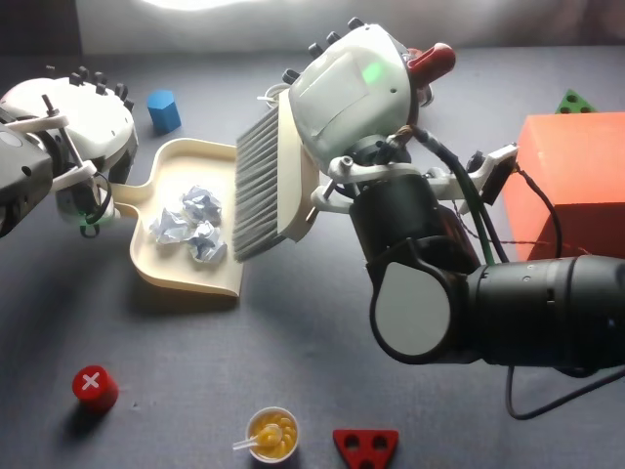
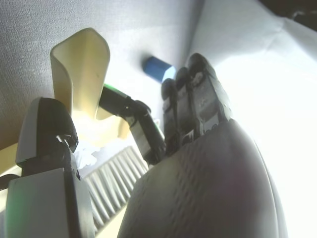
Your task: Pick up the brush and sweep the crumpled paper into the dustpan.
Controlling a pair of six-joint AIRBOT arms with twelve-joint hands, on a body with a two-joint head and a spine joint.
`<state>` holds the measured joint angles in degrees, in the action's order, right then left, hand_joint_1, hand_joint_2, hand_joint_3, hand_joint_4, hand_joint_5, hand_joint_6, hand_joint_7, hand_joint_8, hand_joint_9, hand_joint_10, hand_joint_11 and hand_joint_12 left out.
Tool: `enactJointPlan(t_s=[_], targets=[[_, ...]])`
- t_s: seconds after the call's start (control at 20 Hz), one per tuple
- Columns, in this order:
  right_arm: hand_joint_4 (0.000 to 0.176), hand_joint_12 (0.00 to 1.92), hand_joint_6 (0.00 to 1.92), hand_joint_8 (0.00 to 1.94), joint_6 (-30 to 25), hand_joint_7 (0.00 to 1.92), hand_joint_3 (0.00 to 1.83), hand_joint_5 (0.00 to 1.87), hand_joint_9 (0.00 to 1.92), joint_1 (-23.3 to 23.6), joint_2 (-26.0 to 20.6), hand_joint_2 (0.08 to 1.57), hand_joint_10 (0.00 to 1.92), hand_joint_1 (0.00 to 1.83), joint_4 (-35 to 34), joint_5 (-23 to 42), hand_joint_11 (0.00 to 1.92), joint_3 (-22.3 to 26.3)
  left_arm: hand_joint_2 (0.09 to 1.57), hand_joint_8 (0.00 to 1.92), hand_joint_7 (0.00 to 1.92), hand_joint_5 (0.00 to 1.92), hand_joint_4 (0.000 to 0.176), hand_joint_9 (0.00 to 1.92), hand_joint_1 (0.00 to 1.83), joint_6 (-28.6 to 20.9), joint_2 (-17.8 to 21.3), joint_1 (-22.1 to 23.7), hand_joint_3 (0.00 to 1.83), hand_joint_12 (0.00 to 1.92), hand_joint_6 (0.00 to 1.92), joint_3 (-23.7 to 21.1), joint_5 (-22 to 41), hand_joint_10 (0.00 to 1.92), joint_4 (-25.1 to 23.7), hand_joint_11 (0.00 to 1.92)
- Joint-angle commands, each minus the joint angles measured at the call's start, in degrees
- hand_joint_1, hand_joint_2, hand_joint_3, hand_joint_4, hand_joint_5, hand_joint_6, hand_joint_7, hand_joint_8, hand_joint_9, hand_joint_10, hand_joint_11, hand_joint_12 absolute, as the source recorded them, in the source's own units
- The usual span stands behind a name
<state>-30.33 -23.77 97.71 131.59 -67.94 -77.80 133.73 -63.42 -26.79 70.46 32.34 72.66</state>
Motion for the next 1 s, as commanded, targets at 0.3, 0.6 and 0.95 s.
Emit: enactJointPlan(t_s=[0.3, 0.6, 0.95], targets=[[0.169, 1.92, 1.92, 1.94, -8.90, 1.22, 0.00, 0.95, 1.44, 1.33, -10.47, 1.19, 1.92, 1.56, 5.34, 0.86, 1.56, 10.86, 1.15, 0.00, 0.22, 0.92, 0.040, 0.14, 1.05, 0.47, 0.21, 0.23, 0.00, 0.00, 1.07, 0.11, 4.37, 0.00, -2.44, 0.13], [0.164, 1.92, 1.92, 1.94, -8.93, 1.24, 0.00, 0.94, 1.45, 2.67, -17.14, 1.19, 1.92, 1.57, 2.10, 4.26, 1.56, 15.95, 1.16, 0.01, 0.25, 0.90, 0.052, 0.16, 1.03, 0.47, 0.11, 0.29, 0.00, 0.02, 1.11, 0.16, 4.50, 0.01, -2.44, 0.15], [0.148, 1.92, 1.92, 1.94, -9.97, 1.23, 0.00, 0.93, 1.46, 3.47, -23.31, 1.19, 1.92, 1.58, -1.51, 9.54, 1.57, 21.24, 1.14, 0.00, 0.23, 0.94, 0.083, 0.18, 1.04, 0.47, 0.12, 0.37, 0.00, 0.03, 1.05, 0.18, 4.61, 0.00, -2.38, 0.18]])
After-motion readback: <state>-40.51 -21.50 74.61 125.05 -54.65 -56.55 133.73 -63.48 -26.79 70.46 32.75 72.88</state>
